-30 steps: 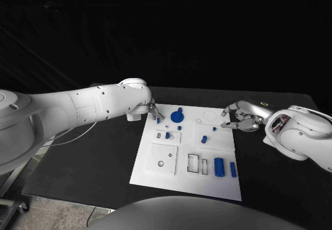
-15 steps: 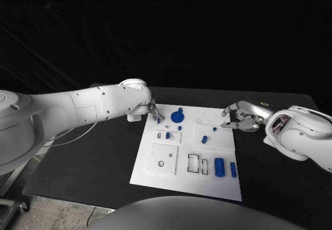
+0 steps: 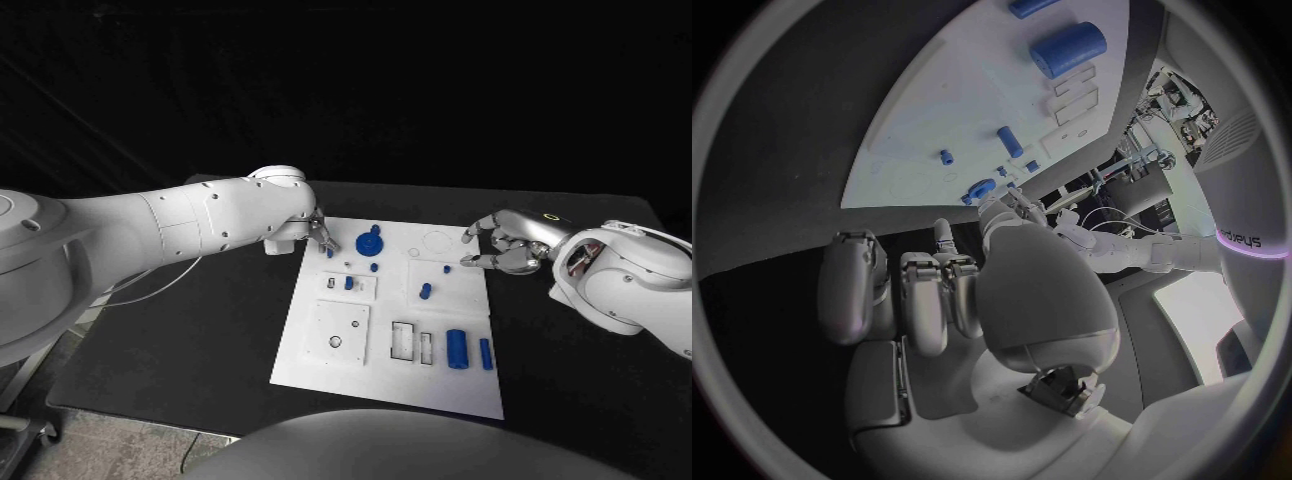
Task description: Assemble the parts on the task board
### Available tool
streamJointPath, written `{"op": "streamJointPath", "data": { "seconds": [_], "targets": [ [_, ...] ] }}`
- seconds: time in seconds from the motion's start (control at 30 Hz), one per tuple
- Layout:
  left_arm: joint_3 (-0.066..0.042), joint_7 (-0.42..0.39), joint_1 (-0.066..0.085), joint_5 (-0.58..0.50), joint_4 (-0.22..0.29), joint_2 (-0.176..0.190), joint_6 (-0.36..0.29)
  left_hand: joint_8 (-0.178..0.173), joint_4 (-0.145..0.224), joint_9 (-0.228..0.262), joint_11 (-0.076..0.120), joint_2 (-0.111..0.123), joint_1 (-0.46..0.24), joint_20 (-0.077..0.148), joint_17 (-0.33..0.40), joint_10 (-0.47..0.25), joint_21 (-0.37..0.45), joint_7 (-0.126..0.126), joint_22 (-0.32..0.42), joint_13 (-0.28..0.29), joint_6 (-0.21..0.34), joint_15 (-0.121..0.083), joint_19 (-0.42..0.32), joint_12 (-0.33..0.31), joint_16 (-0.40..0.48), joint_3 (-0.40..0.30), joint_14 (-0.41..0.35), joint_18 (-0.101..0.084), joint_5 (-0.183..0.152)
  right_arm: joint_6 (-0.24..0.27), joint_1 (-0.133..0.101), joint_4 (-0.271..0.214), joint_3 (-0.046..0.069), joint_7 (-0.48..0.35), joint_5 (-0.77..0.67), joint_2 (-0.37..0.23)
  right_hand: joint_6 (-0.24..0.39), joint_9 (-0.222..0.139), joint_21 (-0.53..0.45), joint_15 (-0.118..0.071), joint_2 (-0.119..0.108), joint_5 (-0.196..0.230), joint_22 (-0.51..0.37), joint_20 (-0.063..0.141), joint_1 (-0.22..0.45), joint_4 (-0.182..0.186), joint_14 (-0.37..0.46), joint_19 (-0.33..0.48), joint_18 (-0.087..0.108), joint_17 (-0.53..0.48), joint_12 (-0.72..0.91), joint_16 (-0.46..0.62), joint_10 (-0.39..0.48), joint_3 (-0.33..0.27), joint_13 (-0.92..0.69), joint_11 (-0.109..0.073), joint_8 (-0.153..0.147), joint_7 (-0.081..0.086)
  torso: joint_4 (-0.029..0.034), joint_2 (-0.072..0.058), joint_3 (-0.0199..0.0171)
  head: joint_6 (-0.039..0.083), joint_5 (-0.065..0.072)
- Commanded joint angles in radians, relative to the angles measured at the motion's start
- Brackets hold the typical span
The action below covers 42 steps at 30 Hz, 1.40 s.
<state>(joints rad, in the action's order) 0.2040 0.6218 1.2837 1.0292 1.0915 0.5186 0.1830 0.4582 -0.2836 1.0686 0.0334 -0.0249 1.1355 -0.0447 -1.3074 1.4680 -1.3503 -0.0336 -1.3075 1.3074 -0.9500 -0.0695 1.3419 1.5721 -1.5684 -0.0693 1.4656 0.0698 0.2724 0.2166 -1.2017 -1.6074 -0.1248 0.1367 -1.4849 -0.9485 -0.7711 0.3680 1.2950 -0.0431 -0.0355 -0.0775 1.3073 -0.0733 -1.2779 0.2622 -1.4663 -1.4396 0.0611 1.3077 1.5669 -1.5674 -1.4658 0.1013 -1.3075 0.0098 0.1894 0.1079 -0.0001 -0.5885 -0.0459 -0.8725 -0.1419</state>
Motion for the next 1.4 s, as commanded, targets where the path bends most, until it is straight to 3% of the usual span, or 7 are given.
{"op": "streamJointPath", "data": {
  "seconds": [0.03,0.6,0.97,1.4],
  "targets": [
    [-0.001,-0.015,-0.001,-0.007,-0.001,-0.003,0.016,-0.006,0.004,-0.001,-0.007,-0.001,0.016,-0.003,-0.263,0.103,0.006,-0.001,-0.055,0.263,0.006,0.004,-0.008,-0.001,-0.002,0.002,0.105,0.007,0.014,-0.001,0.001,-0.001,0.000,-0.001,-0.003,-0.001,-0.007,-0.001,-0.004,0.004,0.007,-0.007,0.177,0.002,0.000,-0.006,-0.104,0.005,0.004,0.263,0.004,-0.003,-0.105,-0.002,-0.263,0.010,-0.005,-0.001,-0.0006,-0.001,0.0002,0.000,0.001],
    [-0.001,-0.020,-0.004,-0.015,-0.005,-0.006,0.026,-0.037,0.026,-0.013,-0.004,0.010,0.091,-0.001,-0.263,0.103,0.018,0.003,-0.061,0.263,0.000,0.002,-0.014,-0.001,-0.002,-0.041,0.105,0.009,0.200,-0.002,0.001,-0.002,0.000,0.003,0.004,-0.002,-0.007,-0.002,-0.005,0.004,0.009,-0.008,0.177,0.002,-0.001,-0.007,-0.104,0.005,0.004,0.263,0.004,-0.003,-0.105,-0.002,-0.263,0.010,-0.005,0.000,0.0013,0.000,0.0002,0.000,-0.002],
    [0.000,-0.024,-0.005,-0.021,0.017,0.007,0.016,-0.043,0.043,-0.013,-0.002,0.024,0.115,0.000,-0.263,0.103,0.018,0.005,-0.066,0.263,-0.004,0.000,-0.011,-0.001,-0.002,-0.062,0.105,0.008,0.238,-0.002,0.001,0.002,0.000,0.004,0.006,-0.002,-0.008,-0.002,-0.006,0.004,0.010,-0.009,0.177,0.002,-0.002,-0.008,-0.104,0.006,0.005,0.263,0.004,-0.003,-0.105,-0.001,-0.263,0.010,-0.005,0.000,0.0016,0.000,0.0012,0.000,-0.003],
    [-0.005,-0.010,-0.003,-0.023,0.154,0.086,-0.050,-0.047,0.050,-0.014,-0.001,0.034,0.121,0.001,-0.263,0.103,0.016,0.005,-0.070,0.263,-0.005,-0.001,-0.007,-0.001,-0.002,-0.071,0.105,0.007,0.254,-0.003,0.001,0.006,0.000,0.006,0.006,-0.007,-0.008,-0.003,-0.008,0.004,0.011,-0.009,0.176,0.002,-0.003,-0.008,-0.104,0.007,0.005,0.263,0.004,-0.003,-0.105,-0.001,-0.263,0.010,-0.005,0.000,0.0014,0.001,0.0006,0.000,-0.011]
  ]
}}
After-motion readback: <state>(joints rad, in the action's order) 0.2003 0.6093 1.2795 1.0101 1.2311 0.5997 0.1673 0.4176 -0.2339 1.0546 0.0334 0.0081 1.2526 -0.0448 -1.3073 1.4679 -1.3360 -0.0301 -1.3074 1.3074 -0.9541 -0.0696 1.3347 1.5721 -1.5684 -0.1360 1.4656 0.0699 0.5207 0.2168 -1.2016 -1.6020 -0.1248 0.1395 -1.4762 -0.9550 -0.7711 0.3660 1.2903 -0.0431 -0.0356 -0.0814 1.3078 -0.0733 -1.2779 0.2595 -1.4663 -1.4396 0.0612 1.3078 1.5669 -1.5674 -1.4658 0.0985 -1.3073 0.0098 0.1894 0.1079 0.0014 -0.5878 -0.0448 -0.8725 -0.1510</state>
